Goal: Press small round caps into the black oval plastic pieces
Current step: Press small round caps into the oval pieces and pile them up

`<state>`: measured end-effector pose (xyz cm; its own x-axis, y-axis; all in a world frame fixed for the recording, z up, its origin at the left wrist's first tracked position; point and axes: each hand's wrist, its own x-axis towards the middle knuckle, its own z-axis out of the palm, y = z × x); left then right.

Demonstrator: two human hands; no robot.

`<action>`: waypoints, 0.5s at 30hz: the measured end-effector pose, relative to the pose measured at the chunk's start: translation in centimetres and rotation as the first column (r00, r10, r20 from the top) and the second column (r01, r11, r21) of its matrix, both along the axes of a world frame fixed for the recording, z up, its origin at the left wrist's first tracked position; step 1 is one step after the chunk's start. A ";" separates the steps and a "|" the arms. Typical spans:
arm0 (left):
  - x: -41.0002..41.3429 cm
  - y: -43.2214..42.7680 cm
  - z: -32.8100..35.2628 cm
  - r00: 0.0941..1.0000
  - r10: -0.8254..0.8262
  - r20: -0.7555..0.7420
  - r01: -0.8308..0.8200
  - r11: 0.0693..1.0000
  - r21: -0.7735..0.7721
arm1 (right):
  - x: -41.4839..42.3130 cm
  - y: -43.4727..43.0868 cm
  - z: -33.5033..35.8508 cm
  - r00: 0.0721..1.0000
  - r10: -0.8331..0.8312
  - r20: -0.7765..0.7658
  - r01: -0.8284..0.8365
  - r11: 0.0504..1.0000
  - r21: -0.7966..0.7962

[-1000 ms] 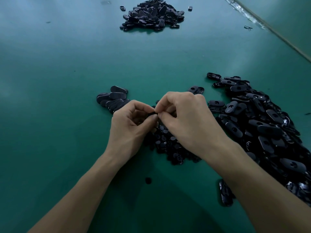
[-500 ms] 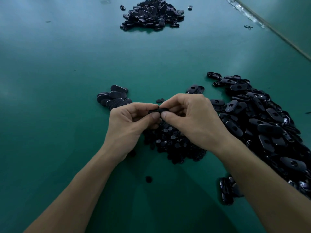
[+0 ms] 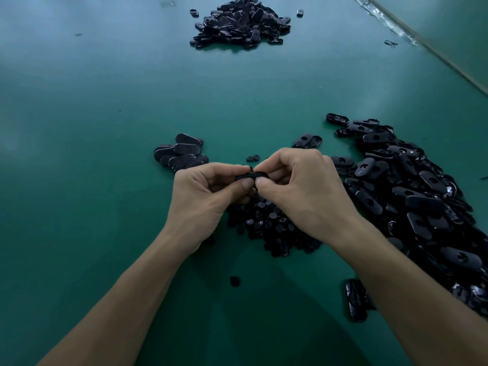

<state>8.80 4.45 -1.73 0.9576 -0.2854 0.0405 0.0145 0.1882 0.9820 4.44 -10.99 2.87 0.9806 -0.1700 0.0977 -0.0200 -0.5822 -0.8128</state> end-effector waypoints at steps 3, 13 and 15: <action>-0.1 0.1 0.1 1.000 -0.004 0.001 0.004 1.000 -0.015 | 0.0 -0.6 0.4 0.998 0.061 -0.003 -0.061 0.998 0.003; 0.0 0.0 0.3 0.999 -0.027 -0.031 0.026 0.999 -0.029 | 0.3 -0.9 0.5 0.997 0.082 0.011 -0.081 0.996 -0.030; 0.0 -0.1 0.3 0.999 -0.026 -0.028 0.025 1.000 -0.018 | 0.3 -0.7 0.4 0.998 0.067 0.009 -0.067 0.997 -0.029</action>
